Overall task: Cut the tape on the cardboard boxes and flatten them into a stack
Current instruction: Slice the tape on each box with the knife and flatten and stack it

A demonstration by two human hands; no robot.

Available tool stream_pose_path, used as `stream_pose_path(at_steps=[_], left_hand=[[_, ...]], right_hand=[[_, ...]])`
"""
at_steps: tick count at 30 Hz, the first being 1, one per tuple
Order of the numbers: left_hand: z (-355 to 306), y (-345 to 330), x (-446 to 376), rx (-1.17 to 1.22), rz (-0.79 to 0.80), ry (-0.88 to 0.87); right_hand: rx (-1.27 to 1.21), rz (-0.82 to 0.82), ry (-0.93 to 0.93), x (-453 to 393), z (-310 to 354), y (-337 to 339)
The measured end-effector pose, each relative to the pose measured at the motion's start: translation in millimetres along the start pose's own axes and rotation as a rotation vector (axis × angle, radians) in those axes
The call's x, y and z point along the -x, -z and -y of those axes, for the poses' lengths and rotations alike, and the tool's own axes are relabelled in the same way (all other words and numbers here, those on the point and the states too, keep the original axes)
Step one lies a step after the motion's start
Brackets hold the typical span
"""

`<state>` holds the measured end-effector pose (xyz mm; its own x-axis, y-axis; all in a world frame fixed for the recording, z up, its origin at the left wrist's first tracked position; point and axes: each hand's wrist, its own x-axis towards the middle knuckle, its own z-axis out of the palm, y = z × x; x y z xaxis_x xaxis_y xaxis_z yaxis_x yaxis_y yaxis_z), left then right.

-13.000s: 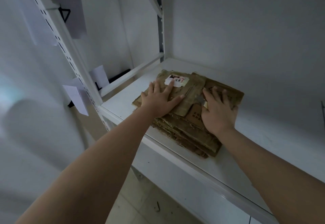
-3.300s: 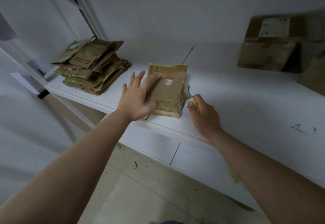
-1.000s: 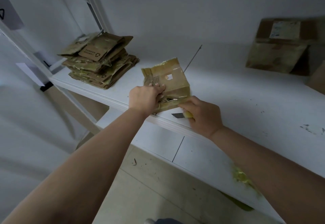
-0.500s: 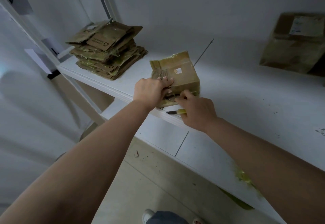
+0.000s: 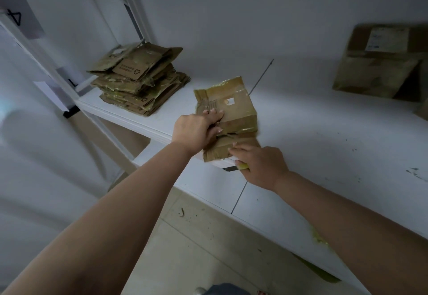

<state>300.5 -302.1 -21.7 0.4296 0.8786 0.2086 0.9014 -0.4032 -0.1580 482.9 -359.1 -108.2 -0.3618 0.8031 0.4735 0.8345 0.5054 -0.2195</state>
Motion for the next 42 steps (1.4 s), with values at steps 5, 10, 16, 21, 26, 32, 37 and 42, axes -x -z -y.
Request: stream_pose_path(at_steps=[5,10,16,21,26,32,37,42], left_hand=[[2.3,-16.2,9.6,0.096,-0.046,0.003],[-5.2,-22.4,10.3,0.097,-0.058,0.033],[-5.5,-35.0,13.6,0.123,-0.167,0.023],[-5.7,-41.4,10.4,0.129,-0.197,0.018],[-4.2,-42.1,9.6,0.165,-0.205,-0.004],[11.8,-27.4,6.8,0.145,-0.145,-0.143],[1.9,-14.8,4.3,0.087,0.014,-0.106],[9.3,3.7,3.4,0.08,0.168,-0.118]], right_hand=[[-0.003,-0.191,0.026,4.4,-1.8,6.3],[0.057,-0.303,-0.058,-12.1,-12.6,21.9],[0.17,-0.213,-0.062,-39.9,-12.5,24.5],[0.278,-0.19,-0.052,-50.4,-15.5,16.3],[0.407,-0.225,-0.029,-50.7,-17.4,8.9],[0.429,-0.285,0.076,-53.1,-24.0,14.0],[0.415,-0.327,0.088,-52.0,-23.2,12.6],[0.183,-0.247,0.045,-51.7,-23.5,26.9]])
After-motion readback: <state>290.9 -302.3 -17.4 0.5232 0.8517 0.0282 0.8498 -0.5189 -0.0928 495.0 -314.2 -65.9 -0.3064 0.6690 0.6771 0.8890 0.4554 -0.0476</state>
